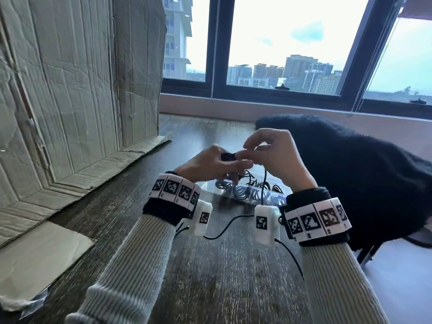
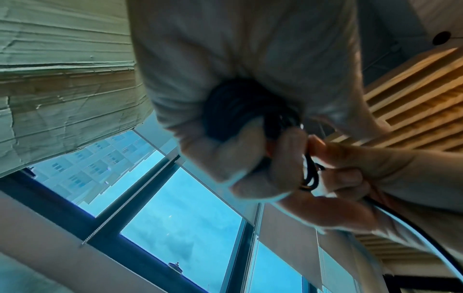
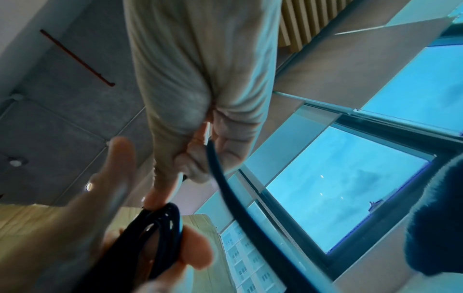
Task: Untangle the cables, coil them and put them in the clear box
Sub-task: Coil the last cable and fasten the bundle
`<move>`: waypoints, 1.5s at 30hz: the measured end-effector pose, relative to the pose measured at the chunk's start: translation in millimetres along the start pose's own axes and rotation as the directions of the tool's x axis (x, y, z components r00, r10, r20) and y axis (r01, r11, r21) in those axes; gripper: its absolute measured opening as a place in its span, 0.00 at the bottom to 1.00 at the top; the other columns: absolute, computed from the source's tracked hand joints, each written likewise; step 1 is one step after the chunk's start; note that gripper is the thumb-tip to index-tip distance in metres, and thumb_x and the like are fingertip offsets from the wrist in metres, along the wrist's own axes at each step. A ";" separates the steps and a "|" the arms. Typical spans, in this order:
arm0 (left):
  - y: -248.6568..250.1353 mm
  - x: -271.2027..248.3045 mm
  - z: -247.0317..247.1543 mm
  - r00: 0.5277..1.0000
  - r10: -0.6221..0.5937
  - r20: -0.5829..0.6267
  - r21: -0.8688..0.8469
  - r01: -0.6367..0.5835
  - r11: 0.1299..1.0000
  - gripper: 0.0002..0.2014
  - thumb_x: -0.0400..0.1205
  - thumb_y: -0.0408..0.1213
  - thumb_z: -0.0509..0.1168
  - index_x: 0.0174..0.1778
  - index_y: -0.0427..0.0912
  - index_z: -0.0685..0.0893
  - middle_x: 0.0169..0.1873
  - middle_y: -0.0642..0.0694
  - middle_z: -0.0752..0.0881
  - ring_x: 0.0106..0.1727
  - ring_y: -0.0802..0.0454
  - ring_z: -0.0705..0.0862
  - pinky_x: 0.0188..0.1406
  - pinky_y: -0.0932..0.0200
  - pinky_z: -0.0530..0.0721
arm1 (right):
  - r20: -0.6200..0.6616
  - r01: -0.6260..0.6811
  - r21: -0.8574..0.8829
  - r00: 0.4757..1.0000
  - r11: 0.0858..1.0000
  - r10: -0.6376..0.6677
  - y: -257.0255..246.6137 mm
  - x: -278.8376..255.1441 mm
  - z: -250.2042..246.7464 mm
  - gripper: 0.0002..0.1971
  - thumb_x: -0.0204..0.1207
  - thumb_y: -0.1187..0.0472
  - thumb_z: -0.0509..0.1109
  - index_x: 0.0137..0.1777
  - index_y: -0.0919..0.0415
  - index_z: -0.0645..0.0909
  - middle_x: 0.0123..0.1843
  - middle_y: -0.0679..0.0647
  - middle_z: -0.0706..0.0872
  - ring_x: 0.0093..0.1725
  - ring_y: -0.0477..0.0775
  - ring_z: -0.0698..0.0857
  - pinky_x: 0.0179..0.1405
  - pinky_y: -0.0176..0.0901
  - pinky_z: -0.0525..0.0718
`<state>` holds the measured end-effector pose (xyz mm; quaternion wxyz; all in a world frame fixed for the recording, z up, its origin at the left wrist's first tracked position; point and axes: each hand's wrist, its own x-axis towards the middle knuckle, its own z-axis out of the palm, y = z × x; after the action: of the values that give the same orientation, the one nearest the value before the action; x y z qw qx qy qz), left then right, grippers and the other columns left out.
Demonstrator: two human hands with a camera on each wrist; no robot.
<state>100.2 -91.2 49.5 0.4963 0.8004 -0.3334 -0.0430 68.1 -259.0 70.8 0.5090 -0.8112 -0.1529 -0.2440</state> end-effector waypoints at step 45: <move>-9.7 -1.4 -9.7 0.999 0.011 -0.043 0.012 -0.011 1.000 0.16 0.79 0.48 0.69 0.40 0.36 0.91 0.27 0.48 0.89 0.20 0.60 0.74 0.19 0.68 0.69 | -0.179 0.098 0.037 0.980 0.995 -0.089 8.2 4.0 -25.0 0.09 0.77 0.67 0.71 0.55 0.61 0.89 0.33 0.52 0.90 0.31 0.36 0.83 0.34 0.25 0.76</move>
<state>107.7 -80.2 46.0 0.4989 0.8022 -0.3272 -0.0212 69.6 -285.1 75.9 0.5269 -0.7664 -0.1505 -0.3353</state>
